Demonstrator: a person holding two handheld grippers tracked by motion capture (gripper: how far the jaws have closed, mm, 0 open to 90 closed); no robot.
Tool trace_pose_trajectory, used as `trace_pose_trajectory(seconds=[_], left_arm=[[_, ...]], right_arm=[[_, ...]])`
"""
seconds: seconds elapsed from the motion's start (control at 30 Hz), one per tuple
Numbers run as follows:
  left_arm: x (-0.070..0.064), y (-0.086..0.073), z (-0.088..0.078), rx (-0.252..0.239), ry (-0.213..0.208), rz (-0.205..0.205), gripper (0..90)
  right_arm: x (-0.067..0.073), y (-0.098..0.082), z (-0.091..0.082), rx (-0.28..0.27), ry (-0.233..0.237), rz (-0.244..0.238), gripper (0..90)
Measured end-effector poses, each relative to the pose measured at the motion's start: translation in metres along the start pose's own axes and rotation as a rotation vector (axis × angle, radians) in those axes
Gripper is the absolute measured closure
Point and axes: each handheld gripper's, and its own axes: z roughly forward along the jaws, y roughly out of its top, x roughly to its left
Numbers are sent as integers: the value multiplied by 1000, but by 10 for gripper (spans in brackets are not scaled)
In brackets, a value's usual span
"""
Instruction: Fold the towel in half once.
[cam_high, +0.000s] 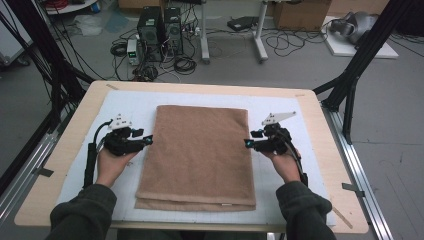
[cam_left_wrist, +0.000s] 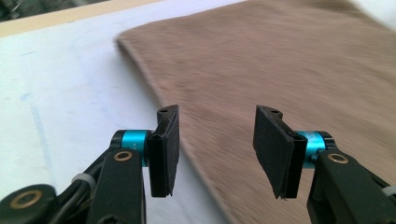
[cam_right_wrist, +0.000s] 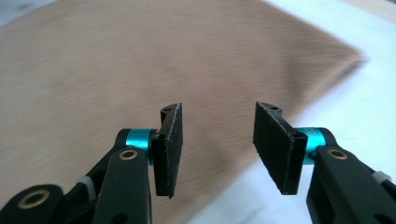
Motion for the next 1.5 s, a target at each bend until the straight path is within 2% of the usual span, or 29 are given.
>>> trace_pose_trajectory(seconds=[0.07,0.13,0.2,0.23,0.27,0.37,0.4,0.47,0.53,0.6,0.63,0.67,0.7,0.73,0.77,0.83,0.87,0.93,1.0,1.1,1.3,1.43,1.47,1.5], left_arm=[[-14,-9,-9,-17,-31,24,494],[-27,-18,-16,-8,-55,67,494],[-38,-30,-21,22,-67,103,503],[-40,-36,-23,32,-105,94,524],[-43,-42,-25,47,-124,92,556],[-50,-59,-34,49,-149,83,559],[-52,-64,-37,54,-148,99,561],[-55,-71,-41,58,-156,104,566],[-55,-76,-40,84,-150,116,571],[-55,-78,-37,90,-157,93,579],[-54,-78,-38,93,-152,90,597],[-54,-78,-38,93,-148,89,625],[-55,-78,-37,93,-146,100,662],[-56,-78,-37,97,-152,112,737],[-58,-79,-37,95,-137,124,766],[-60,-77,-36,99,-133,107,847],[-60,-77,-36,105,-131,111,861],[-60,-76,-37,103,-125,118,872],[-61,-75,-39,93,-120,114,877],[-61,-72,-45,79,-130,98,877],[-66,-65,-57,63,-137,110,876],[-69,-66,-66,50,-139,110,876],[-69,-67,-67,46,-145,97,876],[-68,-69,-67,56,-145,104,875]], right_arm=[[18,-9,-3,-2,55,-38,533],[33,-19,-5,11,82,-78,560],[45,-29,-7,7,120,-90,577],[51,-33,-8,10,129,-97,585],[56,-37,-8,9,140,-101,587],[68,-46,-9,32,183,-107,548],[71,-49,-9,38,211,-108,545],[78,-55,-12,40,213,-130,547],[78,-61,-11,47,198,-127,561],[77,-67,-8,67,174,-123,580],[75,-70,-6,75,178,-107,598],[74,-73,-3,83,186,-97,640],[75,-74,-2,90,185,-102,677],[77,-76,-2,85,167,-118,736],[77,-77,-2,87,176,-122,781],[78,-77,-1,85,189,-126,841],[77,-77,-1,88,197,-125,857],[75,-74,-1,97,205,-123,868],[77,-72,-3,100,194,-144,871],[76,-68,-9,71,202,-135,871],[77,-62,-21,40,204,-132,869],[78,-62,-28,25,221,-118,890],[78,-63,-30,26,221,-117,890],[79,-65,-31,33,220,-117,889]])
